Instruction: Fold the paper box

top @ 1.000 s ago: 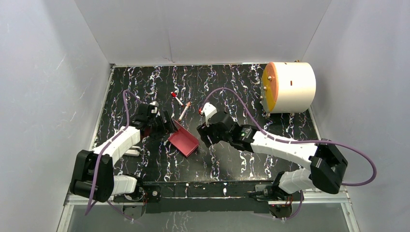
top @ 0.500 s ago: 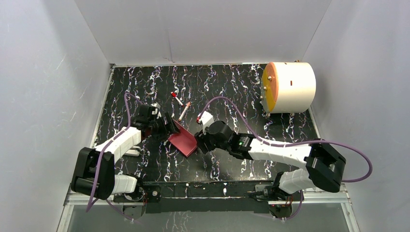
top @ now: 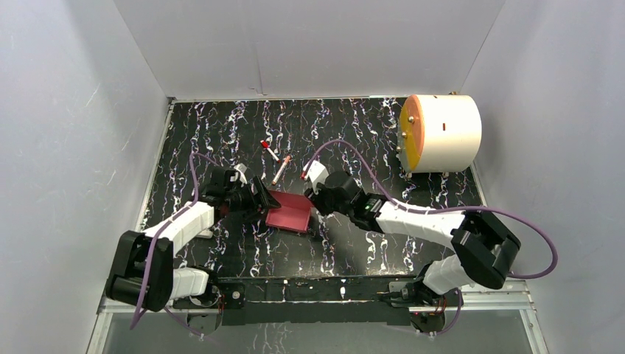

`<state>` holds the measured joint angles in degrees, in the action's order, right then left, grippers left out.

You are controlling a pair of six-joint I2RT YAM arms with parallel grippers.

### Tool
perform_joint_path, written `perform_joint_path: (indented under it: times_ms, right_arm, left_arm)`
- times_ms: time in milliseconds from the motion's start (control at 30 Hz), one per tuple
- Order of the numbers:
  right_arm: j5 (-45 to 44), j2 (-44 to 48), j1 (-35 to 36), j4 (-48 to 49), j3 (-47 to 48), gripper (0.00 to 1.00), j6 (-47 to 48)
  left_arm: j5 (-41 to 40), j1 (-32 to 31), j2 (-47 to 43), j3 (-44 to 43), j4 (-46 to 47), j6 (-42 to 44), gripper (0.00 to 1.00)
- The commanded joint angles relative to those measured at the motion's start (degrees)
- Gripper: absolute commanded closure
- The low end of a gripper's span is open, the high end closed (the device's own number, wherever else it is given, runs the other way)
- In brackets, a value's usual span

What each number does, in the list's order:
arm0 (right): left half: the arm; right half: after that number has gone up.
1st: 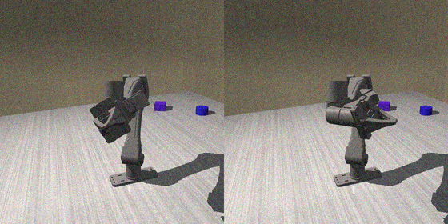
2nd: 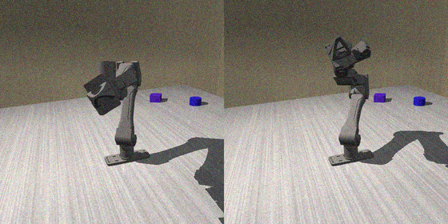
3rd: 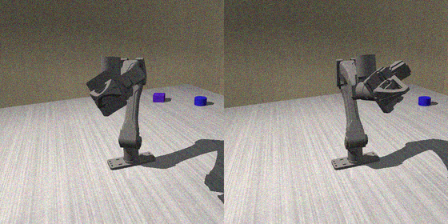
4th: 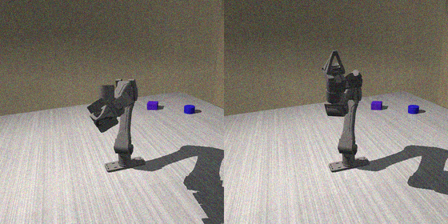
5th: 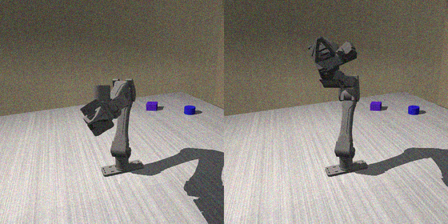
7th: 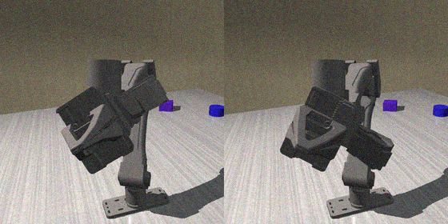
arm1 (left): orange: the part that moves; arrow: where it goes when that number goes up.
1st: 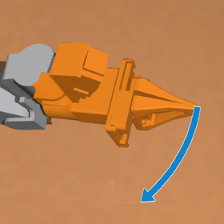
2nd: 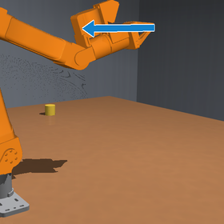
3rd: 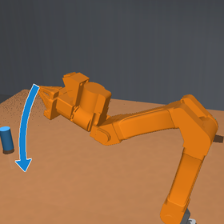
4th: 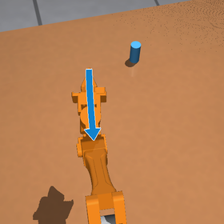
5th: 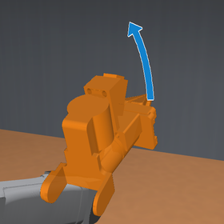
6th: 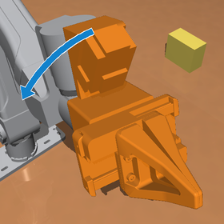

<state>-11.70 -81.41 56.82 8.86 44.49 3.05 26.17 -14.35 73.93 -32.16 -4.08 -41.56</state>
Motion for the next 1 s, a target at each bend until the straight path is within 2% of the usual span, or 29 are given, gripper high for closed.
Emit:
perform_joint_path:
  times_ms: [0, 33, 133, 233, 333, 633, 967]
  right_arm:
    - [10.27, 1.30, -4.61, 3.07, 3.27, 0.54, 10.98]
    - [13.10, 1.41, -6.01, 1.96, 4.00, 0.53, 12.33]
    - [13.85, 2.10, -8.05, 1.42, 7.02, 0.53, 12.68]
    - [13.85, 3.68, -8.21, 1.42, 7.54, 0.53, 12.68]
    - [13.85, 4.61, -8.21, 1.42, 7.33, 0.53, 12.68]
    - [13.85, 4.75, -10.25, 1.42, 4.65, 0.53, 12.68]
    - [13.85, 0.02, -13.06, 1.42, 5.08, 0.53, 12.68]
  left_arm:
    - [3.40, 0.29, -6.10, -0.65, -1.33, 0.24, 0.25]
    - [1.44, 0.29, -7.42, -2.20, -4.37, 2.24, 0.25]
    - [-5.45, 0.29, -11.12, -5.06, -12.24, 7.68, 0.23]
    - [-10.36, 0.30, -14.95, -6.19, -14.30, 11.01, 0.23]
    - [-11.84, 0.30, -16.89, -6.75, -14.17, 14.73, 0.23]
    - [-7.69, 0.29, -15.17, -9.36, -13.67, 26.76, 0.23]
    - [-0.99, -0.15, -13.11, -10.75, -9.39, 38.66, 0.27]
